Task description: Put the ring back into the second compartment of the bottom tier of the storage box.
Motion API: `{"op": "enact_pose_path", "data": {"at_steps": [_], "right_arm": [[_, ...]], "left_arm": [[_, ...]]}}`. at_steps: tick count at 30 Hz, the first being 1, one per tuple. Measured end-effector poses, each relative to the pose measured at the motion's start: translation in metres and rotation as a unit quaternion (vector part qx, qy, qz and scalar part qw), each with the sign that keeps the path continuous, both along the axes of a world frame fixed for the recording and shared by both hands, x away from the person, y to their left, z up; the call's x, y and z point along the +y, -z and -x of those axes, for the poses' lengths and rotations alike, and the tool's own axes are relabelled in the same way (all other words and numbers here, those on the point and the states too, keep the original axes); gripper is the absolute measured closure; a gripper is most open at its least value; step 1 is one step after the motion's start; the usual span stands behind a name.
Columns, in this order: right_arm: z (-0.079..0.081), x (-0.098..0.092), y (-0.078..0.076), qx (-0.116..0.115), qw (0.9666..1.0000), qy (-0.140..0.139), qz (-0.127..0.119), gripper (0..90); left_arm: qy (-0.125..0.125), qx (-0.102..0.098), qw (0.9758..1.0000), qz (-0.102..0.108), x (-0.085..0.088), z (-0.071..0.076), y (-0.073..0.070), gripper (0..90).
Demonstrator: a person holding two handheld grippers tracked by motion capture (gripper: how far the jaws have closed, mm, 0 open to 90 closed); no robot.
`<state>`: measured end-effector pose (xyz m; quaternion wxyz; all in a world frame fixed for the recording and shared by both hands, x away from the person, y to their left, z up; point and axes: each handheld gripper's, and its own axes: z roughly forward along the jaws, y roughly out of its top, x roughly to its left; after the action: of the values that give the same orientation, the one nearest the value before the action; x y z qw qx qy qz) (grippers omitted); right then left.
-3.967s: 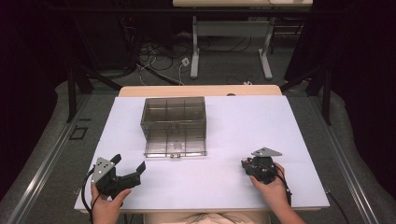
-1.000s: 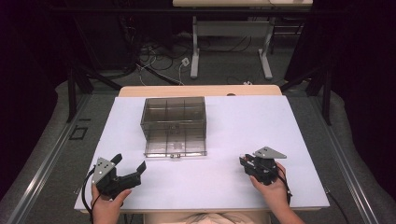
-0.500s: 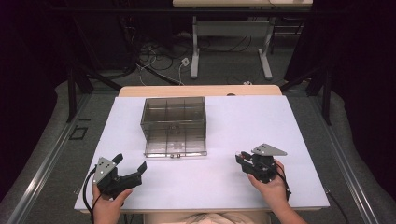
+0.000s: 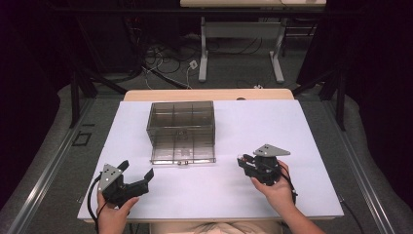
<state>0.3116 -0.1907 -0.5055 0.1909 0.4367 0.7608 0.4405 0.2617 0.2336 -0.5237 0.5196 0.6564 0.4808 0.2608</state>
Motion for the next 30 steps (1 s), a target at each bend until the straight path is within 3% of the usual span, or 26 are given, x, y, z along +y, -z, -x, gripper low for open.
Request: {"op": "enact_pose_path", "data": {"at_steps": [11, 30], "right_arm": [[-0.009, 0.012, -0.005, 0.008, 0.9997, -0.018, 0.012, 68.6], [-0.024, 0.041, -0.014, -0.003, 0.9985, -0.045, 0.031, 68.5]], "left_arm": [[-0.001, -0.001, 1.0000, 0.001, 0.000, 0.000, 0.000, 3.2], [-0.001, 0.000, 1.0000, 0.003, 0.001, 0.000, 0.000, 3.4]]}}
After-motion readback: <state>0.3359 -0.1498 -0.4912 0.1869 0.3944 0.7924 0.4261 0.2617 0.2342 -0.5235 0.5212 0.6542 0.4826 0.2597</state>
